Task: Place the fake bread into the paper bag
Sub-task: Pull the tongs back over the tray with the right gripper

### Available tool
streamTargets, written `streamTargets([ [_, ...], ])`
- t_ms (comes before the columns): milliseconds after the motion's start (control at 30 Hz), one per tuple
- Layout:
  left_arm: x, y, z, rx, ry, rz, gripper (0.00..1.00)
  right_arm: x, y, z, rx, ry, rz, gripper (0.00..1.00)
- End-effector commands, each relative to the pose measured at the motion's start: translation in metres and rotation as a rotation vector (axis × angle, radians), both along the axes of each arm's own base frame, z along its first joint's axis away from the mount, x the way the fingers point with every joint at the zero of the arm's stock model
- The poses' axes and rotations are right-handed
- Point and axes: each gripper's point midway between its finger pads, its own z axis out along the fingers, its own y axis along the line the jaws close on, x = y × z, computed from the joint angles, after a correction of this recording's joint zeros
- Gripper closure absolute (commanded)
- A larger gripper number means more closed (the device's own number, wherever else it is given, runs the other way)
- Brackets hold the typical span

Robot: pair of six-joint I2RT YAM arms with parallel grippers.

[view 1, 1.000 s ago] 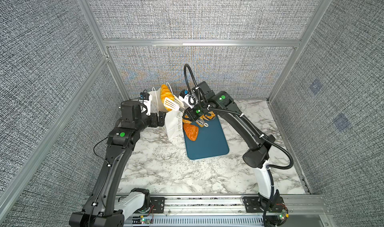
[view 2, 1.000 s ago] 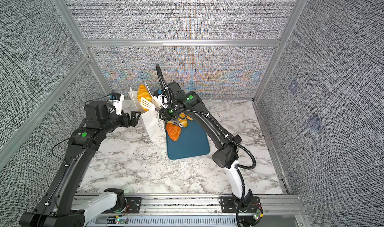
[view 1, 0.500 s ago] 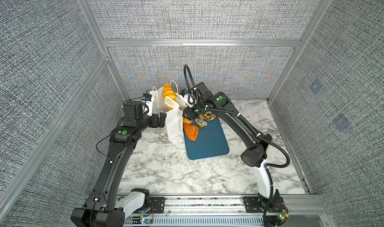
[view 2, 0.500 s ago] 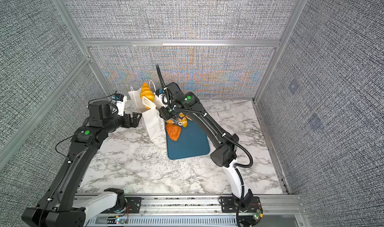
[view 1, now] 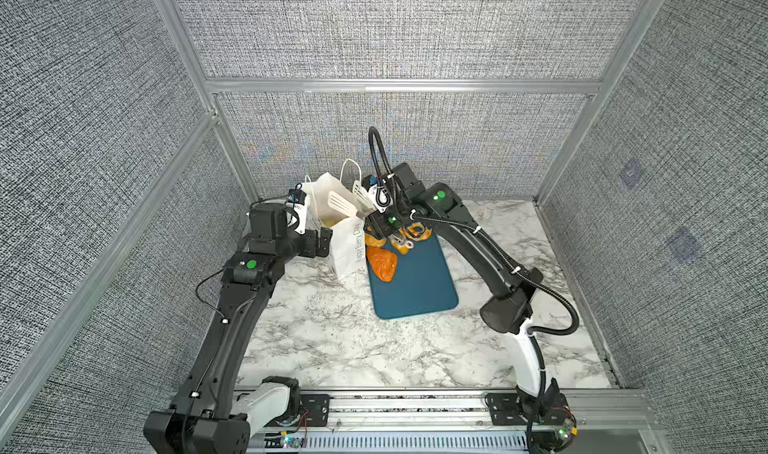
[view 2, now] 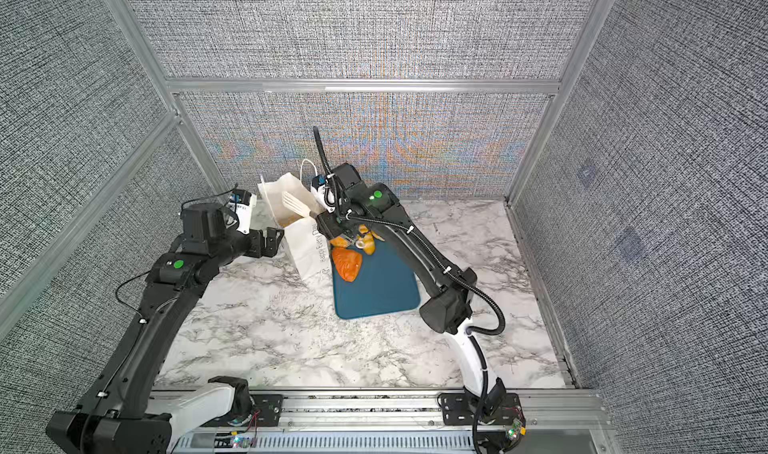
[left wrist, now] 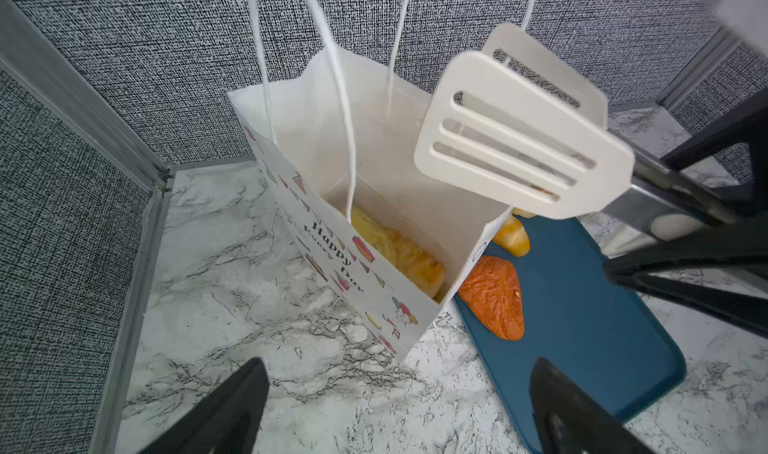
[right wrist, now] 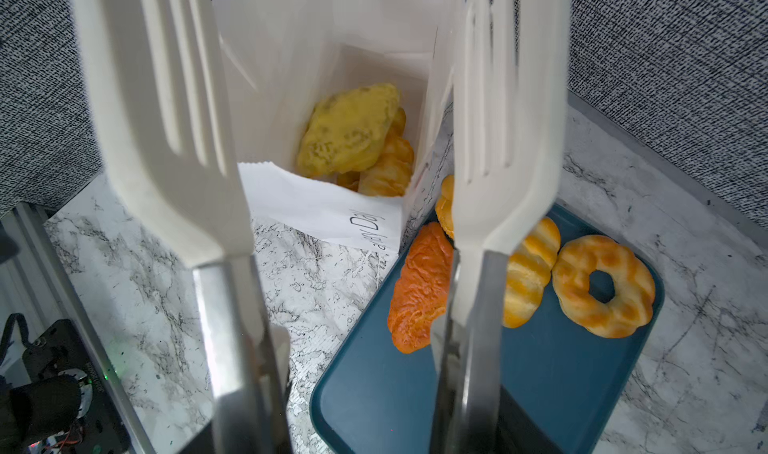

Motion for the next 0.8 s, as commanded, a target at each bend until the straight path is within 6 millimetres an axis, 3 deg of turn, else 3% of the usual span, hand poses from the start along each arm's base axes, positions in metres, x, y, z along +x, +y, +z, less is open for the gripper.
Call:
streamTargets([
  [0, 0.0, -0.005, 0.01, -0.028, -0.042, -0.019, 0.01, -0.001, 0.0, 0.018, 0.024, -0.046, -0.007, 0.37],
  [233, -0.015, -0.014, 0.017, -0.114, -0.092, -0.054, 0.01, -0.019, -0.006, 0.037, 0.017, -0.097, 0.008, 0.37],
  [467, -0.031, -0.031, 0.012, -0.155, -0.093, -0.086, 0.01, -0.037, -0.034, 0.04, -0.017, -0.099, -0.038, 0.37],
  [667, -0.043, -0.055, -0.003, -0.169, -0.07, -0.12, 0.01, -0.055, -0.066, 0.024, -0.068, -0.081, -0.116, 0.37],
  [767, -0.046, -0.064, -0.013, -0.176, -0.053, -0.118, 0.01, -0.063, -0.083, 0.0, -0.119, -0.041, -0.164, 0.37],
])
